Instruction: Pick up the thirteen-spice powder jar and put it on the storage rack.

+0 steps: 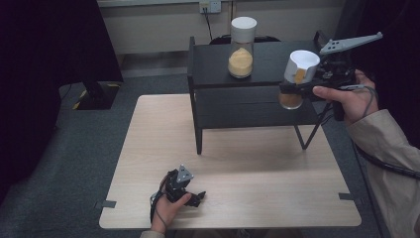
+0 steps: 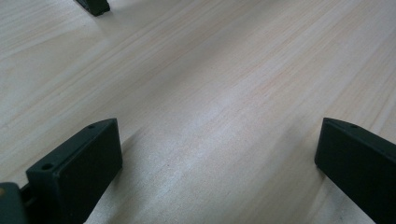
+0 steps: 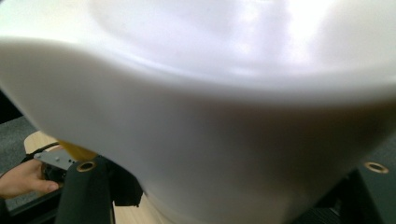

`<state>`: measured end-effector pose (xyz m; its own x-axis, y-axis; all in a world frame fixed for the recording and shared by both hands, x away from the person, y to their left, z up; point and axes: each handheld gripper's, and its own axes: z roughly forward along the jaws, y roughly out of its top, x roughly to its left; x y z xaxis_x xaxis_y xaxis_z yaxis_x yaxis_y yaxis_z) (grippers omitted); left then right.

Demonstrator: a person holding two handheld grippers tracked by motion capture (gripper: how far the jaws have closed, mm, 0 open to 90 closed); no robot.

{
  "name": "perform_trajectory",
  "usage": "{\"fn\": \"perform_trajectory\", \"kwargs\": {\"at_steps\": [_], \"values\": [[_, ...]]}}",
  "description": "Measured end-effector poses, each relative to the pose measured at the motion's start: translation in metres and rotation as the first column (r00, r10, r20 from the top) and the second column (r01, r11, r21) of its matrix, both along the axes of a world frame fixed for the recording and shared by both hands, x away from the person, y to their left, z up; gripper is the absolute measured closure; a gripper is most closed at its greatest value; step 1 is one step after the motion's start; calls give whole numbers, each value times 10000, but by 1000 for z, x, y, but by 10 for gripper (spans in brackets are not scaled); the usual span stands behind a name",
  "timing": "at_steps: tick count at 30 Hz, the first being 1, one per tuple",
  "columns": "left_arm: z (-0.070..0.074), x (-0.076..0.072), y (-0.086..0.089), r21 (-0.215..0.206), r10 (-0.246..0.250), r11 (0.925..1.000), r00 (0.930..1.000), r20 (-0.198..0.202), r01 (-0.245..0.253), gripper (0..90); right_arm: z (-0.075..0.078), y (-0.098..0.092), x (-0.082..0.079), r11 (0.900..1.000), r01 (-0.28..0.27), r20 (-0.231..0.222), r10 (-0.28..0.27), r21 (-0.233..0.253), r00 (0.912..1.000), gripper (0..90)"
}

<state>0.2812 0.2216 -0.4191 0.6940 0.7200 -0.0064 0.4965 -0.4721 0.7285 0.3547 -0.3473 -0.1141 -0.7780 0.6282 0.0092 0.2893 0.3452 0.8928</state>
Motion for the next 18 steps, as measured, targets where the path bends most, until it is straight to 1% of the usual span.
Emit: {"fn": "perform_trajectory", "kwargs": {"at_steps": [9, 18], "values": [[0, 0, 0, -1, -3, 10000, 10000, -1, 3, 0, 16, 5, 1, 9998, 160, 227, -158, -83, 9996, 305], [0, 0, 0, -2, -9, 10000, 10000, 1, 9, 0, 25, 9, 9, 9987, 496, 359, -494, -75, 9981, 305]]}}
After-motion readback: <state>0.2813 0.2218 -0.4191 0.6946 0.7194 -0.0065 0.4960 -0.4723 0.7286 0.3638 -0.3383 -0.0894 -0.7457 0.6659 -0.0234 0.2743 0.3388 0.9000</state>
